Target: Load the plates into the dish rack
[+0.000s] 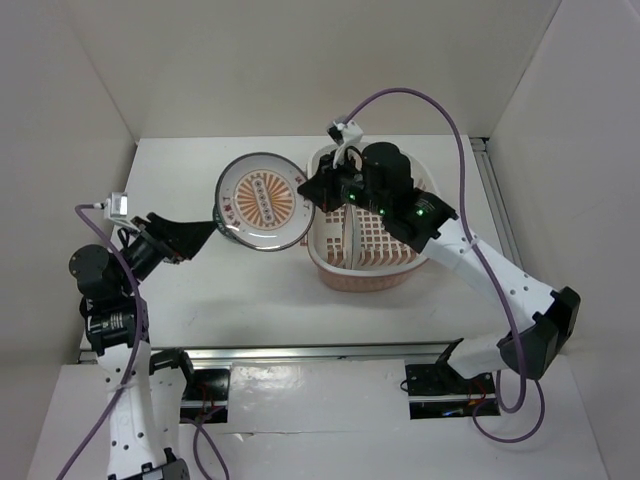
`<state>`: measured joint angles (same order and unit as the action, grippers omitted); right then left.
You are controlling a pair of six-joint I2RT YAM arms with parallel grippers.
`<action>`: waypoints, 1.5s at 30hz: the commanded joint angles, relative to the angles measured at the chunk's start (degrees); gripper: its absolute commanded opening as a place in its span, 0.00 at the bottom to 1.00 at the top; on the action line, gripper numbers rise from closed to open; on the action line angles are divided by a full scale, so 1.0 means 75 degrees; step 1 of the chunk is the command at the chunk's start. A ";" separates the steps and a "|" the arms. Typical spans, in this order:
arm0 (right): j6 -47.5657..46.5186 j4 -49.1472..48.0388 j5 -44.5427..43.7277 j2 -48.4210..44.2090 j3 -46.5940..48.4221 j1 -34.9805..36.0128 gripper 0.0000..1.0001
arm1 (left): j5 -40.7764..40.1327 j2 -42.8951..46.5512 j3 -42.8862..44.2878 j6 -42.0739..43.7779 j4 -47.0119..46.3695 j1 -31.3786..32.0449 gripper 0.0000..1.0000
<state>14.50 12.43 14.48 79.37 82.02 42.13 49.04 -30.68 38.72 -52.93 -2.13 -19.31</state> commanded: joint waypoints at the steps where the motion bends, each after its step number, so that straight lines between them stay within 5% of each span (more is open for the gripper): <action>1: -0.0093 0.0462 -0.2334 -0.0971 0.0583 0.0311 0.00 | -0.0431 -0.0139 0.0719 0.0855 0.0984 0.0008 1.00; 4: -0.0340 0.1970 -0.5306 -0.1254 0.1086 0.0604 0.00 | -0.0771 -0.0608 0.1200 0.2014 0.2305 0.0008 1.00; 8: -0.0200 0.2548 -0.7524 -0.1815 0.1088 0.0769 0.00 | -0.1415 -0.0843 0.1038 0.2252 0.2780 0.0090 1.00; 17: 0.1111 0.5360 -1.0987 -0.1454 0.1452 0.0840 0.00 | -0.1171 -0.1277 0.0428 0.2323 0.2780 0.0090 1.00; 23: 0.1898 0.6066 -1.1376 -0.1127 0.0889 0.0664 0.00 | -0.1241 -0.1126 0.0275 0.2405 0.2780 0.0090 1.00; 45: 0.2297 0.4989 -1.0263 -0.0587 -0.0774 0.0594 0.00 | -0.1452 -0.1195 0.0345 0.2405 0.2991 0.0090 1.00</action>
<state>29.15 54.85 -60.58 75.61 77.21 46.96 38.15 -39.79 40.86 -36.07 21.06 -18.81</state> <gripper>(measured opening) 0.067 1.000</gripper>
